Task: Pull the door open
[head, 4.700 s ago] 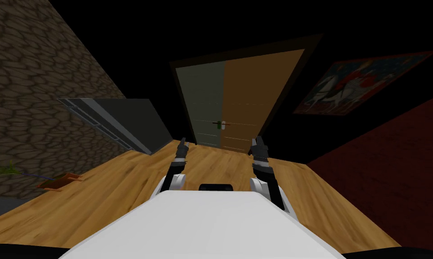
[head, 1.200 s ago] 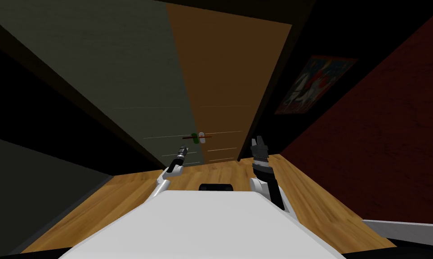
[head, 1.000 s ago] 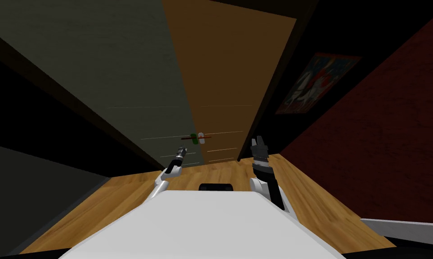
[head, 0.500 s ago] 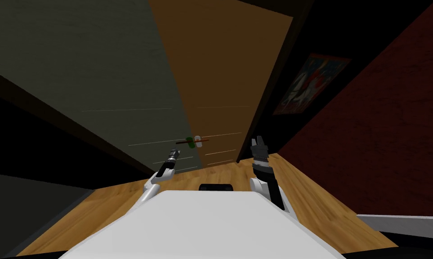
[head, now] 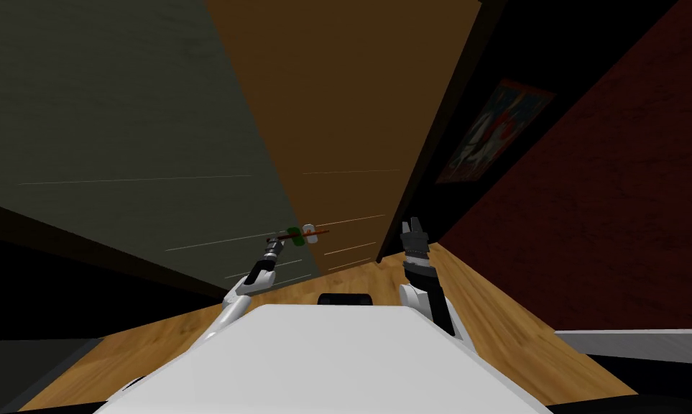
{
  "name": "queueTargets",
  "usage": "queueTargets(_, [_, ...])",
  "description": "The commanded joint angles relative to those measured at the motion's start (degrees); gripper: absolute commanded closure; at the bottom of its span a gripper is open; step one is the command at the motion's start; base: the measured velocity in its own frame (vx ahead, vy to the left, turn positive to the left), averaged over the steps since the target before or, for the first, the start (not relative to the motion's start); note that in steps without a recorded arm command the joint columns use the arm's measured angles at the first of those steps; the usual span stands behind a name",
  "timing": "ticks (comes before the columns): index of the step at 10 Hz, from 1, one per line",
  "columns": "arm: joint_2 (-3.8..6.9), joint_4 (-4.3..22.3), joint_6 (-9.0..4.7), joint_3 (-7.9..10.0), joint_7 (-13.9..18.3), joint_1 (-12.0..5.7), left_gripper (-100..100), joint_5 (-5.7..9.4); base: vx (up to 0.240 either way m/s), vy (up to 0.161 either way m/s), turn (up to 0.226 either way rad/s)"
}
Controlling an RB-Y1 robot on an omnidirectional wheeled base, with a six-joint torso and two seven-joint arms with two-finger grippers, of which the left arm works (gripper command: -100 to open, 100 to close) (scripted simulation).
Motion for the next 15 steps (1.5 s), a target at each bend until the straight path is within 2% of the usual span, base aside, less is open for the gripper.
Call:
queueTargets(1, [-0.02, 0.0, 0.09, 0.05, -0.1, 0.09, 100, -0.01, -0.009, 0.001, 0.036])
queueTargets(6, [-0.02, 0.0, 0.09, 0.05, -0.1, 0.09, 100, -0.01, -0.014, -0.001, -0.002])
queueTargets(7, [1.1, -0.2, -0.38, -0.25, 0.6, 1.12, 100, 0.34, -0.139, 0.037, -0.083])
queueTargets(9, [1.94, -0.7, -0.93, -1.04, 1.3, 1.87, 100, 0.58, -0.192, 0.04, -0.108])
queueTargets(12, [3.56, -2.1, -2.29, -3.58, 3.0, 3.31, 100, 1.0, -0.203, 0.021, -0.14])
queueTargets(15, [4.74, -3.4, -3.47, -6.14, 4.4, 4.37, 100, 1.27, -0.2, 0.074, -0.151])
